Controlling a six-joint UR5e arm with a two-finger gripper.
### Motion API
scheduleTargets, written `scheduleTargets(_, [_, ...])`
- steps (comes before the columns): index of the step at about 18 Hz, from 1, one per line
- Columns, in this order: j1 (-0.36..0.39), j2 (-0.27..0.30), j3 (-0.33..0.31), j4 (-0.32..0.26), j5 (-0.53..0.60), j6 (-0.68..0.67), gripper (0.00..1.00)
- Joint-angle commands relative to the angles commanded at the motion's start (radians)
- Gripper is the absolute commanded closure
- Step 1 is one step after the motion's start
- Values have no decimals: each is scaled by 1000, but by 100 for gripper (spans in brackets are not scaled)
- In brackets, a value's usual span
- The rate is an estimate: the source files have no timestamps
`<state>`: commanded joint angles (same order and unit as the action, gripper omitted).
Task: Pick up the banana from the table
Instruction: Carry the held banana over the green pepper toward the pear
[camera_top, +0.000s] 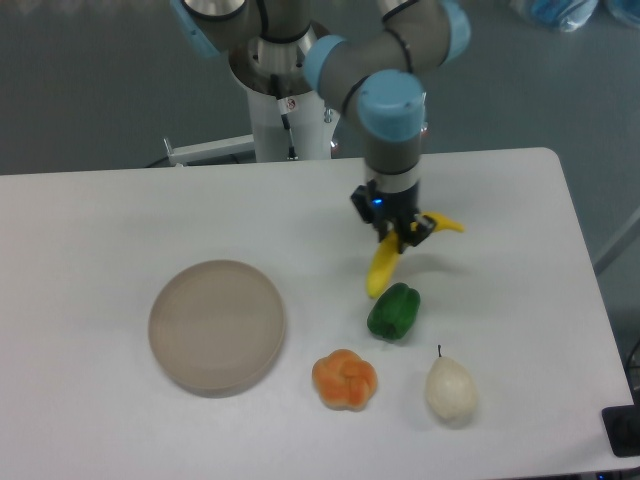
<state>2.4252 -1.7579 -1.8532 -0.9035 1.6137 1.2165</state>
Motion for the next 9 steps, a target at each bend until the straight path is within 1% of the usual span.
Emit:
scheduleTargets(5, [-1, -69, 97, -2, -3, 2, 74])
scheduleTargets(7, [-8, -95, 146, -5, -2, 0, 74])
scheduleTargets(9, [-9, -107, 163, -9, -5, 2, 74])
